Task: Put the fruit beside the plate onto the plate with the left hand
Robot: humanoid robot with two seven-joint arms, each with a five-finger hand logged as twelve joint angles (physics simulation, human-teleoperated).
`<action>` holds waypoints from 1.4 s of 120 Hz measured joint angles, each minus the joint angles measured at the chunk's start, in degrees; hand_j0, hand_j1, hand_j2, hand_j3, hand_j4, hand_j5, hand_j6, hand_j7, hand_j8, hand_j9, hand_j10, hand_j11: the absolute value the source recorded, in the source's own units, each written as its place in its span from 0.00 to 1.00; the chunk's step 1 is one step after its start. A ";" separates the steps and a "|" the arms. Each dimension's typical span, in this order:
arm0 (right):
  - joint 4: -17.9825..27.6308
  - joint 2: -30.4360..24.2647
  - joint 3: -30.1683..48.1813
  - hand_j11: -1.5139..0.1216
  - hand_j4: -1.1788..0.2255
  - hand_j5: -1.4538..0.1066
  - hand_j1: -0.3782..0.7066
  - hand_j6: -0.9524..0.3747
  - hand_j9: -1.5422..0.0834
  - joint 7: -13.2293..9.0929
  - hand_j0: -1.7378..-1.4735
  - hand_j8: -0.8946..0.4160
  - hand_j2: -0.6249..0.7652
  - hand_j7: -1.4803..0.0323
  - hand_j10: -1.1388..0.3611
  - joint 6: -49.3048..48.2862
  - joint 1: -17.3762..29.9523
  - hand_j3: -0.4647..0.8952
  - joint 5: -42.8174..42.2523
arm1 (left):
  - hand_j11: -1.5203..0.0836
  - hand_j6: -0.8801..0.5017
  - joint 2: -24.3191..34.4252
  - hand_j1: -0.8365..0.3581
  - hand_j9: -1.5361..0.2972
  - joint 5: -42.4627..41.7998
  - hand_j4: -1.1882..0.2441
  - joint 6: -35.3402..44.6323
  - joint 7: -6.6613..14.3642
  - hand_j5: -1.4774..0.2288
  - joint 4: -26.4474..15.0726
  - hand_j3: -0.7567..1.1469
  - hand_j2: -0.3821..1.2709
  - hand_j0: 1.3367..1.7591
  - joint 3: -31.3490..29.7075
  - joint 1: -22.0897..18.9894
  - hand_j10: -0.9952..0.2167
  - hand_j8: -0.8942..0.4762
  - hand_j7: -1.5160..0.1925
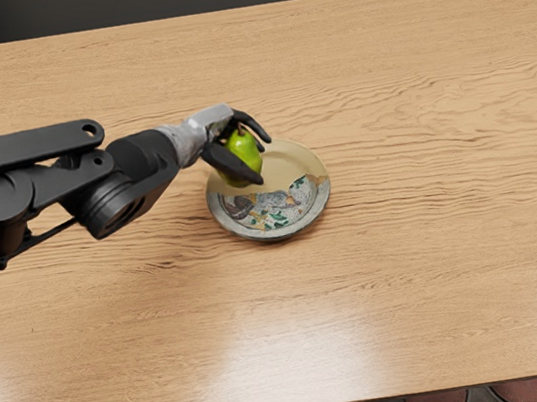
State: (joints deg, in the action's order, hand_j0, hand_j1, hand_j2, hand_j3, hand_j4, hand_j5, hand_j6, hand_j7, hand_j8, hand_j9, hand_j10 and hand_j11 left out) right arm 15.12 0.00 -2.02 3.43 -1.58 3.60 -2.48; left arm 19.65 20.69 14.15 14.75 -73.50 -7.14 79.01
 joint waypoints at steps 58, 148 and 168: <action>0.00 0.00 0.00 0.91 0.83 0.91 0.05 0.70 0.93 0.00 0.30 0.67 0.45 0.96 0.75 0.00 0.00 0.34 0.01 | 0.43 0.24 -1.46 0.54 0.38 -0.20 0.40 -0.03 0.00 0.38 -0.06 0.40 0.28 0.75 -0.26 -1.23 0.48 0.38 0.40; 0.00 0.00 0.00 0.91 0.83 0.91 0.05 0.70 0.93 0.00 0.30 0.67 0.45 0.96 0.75 0.00 0.00 0.34 -0.01 | 0.72 0.44 -0.63 0.74 0.63 -0.89 0.63 -0.57 -0.39 0.65 0.22 0.40 0.26 0.76 -0.52 -2.05 0.61 0.47 0.67; 0.00 0.00 0.00 0.91 0.83 0.91 0.05 0.70 0.93 0.00 0.30 0.67 0.45 0.96 0.75 0.00 0.00 0.34 -0.01 | 0.84 0.54 3.33 0.87 0.74 -2.10 0.74 -1.01 -0.44 0.76 0.32 0.40 0.25 0.76 0.63 -1.02 0.72 0.57 0.79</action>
State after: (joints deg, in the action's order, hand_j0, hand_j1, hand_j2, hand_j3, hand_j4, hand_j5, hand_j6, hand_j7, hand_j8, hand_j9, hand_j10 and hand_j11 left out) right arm 15.12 0.00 -2.02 3.43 -1.58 3.60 -2.48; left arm 22.98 18.59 13.13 14.31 -73.18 -6.52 78.00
